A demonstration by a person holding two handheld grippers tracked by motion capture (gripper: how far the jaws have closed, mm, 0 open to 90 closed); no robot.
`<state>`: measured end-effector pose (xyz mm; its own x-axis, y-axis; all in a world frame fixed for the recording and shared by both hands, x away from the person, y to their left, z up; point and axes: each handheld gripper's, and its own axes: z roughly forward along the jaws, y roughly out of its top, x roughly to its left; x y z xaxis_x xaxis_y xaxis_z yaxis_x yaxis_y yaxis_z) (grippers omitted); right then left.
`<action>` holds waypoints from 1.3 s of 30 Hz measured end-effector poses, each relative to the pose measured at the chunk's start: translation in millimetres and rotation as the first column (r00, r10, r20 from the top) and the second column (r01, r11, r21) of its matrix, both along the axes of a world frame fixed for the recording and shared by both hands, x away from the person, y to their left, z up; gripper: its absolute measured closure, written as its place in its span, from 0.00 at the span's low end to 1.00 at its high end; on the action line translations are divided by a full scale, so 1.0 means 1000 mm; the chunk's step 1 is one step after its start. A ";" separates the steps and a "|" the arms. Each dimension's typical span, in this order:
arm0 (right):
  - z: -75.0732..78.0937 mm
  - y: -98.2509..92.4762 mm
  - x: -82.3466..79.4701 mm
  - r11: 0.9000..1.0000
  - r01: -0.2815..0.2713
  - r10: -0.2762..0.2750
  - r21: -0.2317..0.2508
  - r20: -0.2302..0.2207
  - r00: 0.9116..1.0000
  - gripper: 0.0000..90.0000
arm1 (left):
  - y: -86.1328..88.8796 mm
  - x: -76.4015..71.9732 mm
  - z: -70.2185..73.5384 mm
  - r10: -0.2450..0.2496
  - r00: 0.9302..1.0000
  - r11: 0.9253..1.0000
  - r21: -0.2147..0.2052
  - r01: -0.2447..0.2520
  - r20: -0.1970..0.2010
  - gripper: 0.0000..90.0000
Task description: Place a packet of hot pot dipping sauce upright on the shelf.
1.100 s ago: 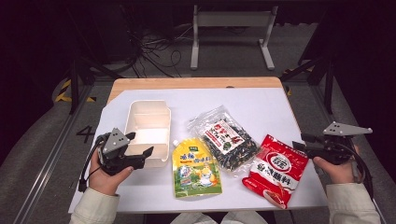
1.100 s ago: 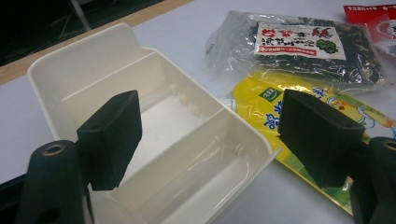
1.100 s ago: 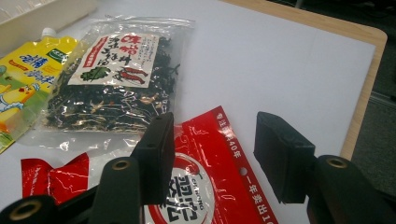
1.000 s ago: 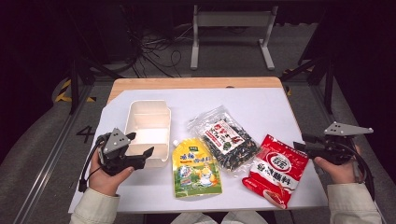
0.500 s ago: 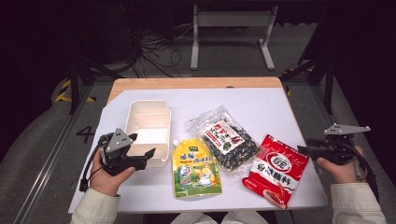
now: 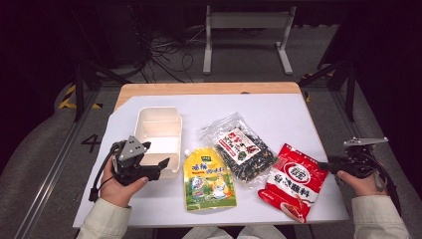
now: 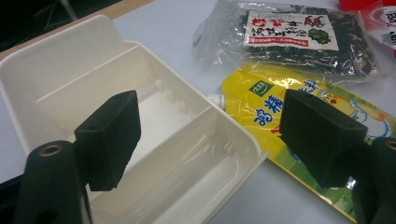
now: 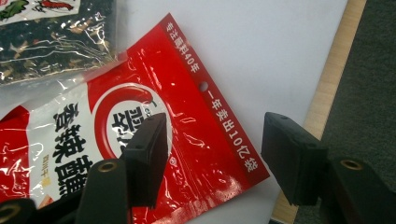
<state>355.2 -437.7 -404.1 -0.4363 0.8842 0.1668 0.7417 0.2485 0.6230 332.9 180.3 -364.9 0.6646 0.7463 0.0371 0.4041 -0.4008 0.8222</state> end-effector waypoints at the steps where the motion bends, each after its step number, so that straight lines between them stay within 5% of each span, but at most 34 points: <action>1: -0.001 -0.001 0.000 1.000 0.002 -0.002 0.002 -0.004 1.000 0.47 | 0.000 0.000 0.000 0.002 1.000 1.000 -0.001 -0.002 0.000 0.24; 13: -0.016 -0.008 0.005 0.998 -0.002 0.005 0.061 -0.055 0.998 0.49 | -0.001 0.001 -0.002 0.003 1.000 1.000 0.003 -0.003 -0.005 0.24; 21: -0.017 -0.013 0.005 0.997 0.034 -0.031 0.069 -0.044 0.999 0.43 | -0.002 0.002 -0.003 0.001 1.000 1.000 0.001 -0.001 -0.007 0.24; 24: -0.019 -0.011 0.006 0.996 0.017 -0.011 0.088 -0.066 0.998 0.46 | -0.002 0.002 -0.003 -0.003 1.000 1.000 0.002 0.003 -0.006 0.24; 32: -0.006 -0.008 -0.002 0.992 -0.034 0.038 0.122 -0.033 0.999 0.54 | -0.002 0.003 -0.003 0.000 1.000 1.000 0.001 0.000 -0.007 0.23; 39: -0.009 -0.003 -0.001 0.981 -0.089 0.103 0.173 -0.071 0.992 0.55 | -0.004 0.003 -0.003 -0.005 1.000 1.000 0.004 0.005 -0.006 0.23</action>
<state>353.9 -440.5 -412.7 -0.4974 0.7948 0.3476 0.7680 0.2170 0.6026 335.5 176.5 -368.2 0.6682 0.7431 0.0362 0.4075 -0.4063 0.8178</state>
